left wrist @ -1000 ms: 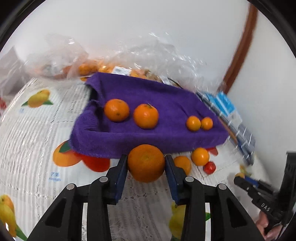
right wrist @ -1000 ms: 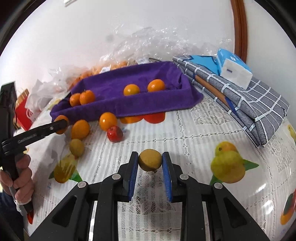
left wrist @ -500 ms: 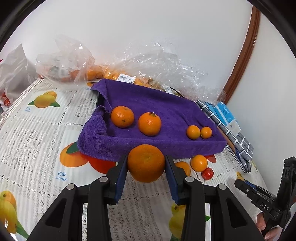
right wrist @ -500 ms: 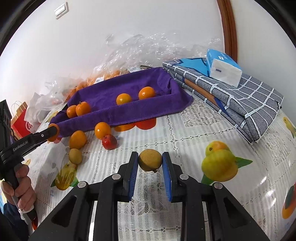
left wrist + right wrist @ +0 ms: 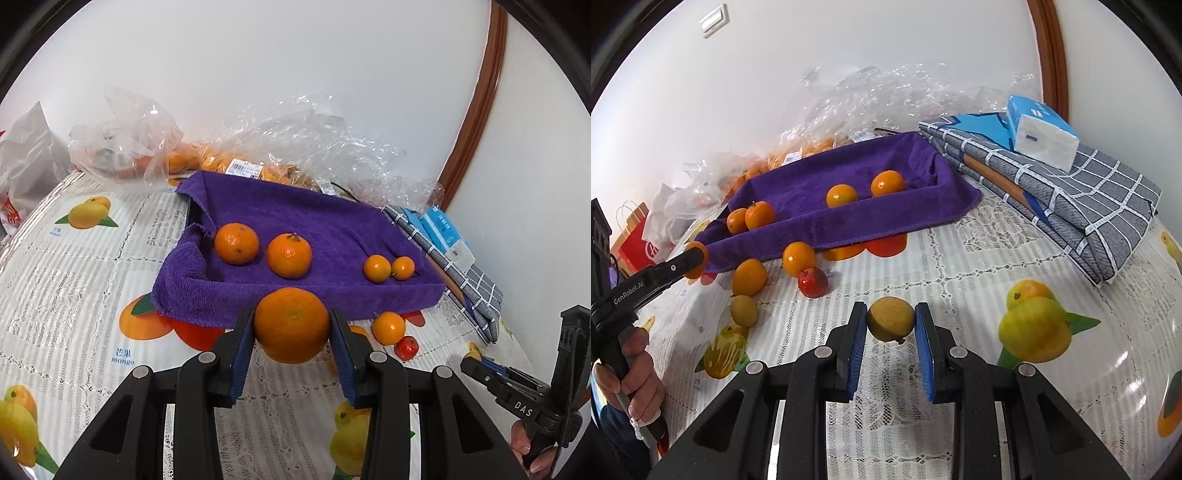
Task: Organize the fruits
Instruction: 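Lift both held fruits toward the purple towel tray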
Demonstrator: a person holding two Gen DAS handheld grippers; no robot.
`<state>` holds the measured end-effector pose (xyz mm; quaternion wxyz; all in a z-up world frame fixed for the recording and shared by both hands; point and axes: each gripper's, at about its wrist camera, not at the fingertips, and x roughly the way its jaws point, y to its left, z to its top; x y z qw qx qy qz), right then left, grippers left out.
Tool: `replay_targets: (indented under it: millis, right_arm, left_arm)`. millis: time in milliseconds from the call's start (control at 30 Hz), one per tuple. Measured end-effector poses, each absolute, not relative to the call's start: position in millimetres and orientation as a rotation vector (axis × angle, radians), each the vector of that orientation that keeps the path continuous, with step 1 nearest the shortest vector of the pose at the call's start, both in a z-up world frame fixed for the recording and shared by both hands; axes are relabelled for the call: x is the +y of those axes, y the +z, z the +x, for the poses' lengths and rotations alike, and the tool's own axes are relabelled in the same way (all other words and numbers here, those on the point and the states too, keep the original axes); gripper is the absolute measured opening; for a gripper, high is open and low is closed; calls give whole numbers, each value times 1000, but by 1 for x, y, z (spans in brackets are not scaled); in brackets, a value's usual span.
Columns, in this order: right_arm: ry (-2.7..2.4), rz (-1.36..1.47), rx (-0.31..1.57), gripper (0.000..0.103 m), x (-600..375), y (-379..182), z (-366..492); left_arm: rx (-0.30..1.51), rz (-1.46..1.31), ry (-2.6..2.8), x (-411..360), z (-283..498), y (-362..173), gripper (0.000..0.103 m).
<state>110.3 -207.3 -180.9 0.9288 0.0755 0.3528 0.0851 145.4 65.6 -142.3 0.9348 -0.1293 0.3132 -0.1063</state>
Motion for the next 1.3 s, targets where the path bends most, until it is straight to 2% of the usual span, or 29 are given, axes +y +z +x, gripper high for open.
replay_targets:
  millis: [400,633,933,1300]
  right_arm:
    - [168,188,685,26,-213,-178,105]
    - [176,186,724,26,-210,-176,110]
    - [175,149,635,26,-213,-127,130]
    - [173,125,537,26,-205,-88,200]
  left_arm:
    - [609,-307,-229,74,140,-137,38]
    - [576,-304,-194,79,136,-131,38]
    - [573,-330,-142,93,143,-122,38]
    - [518,-263,-70,101,186,-77,38]
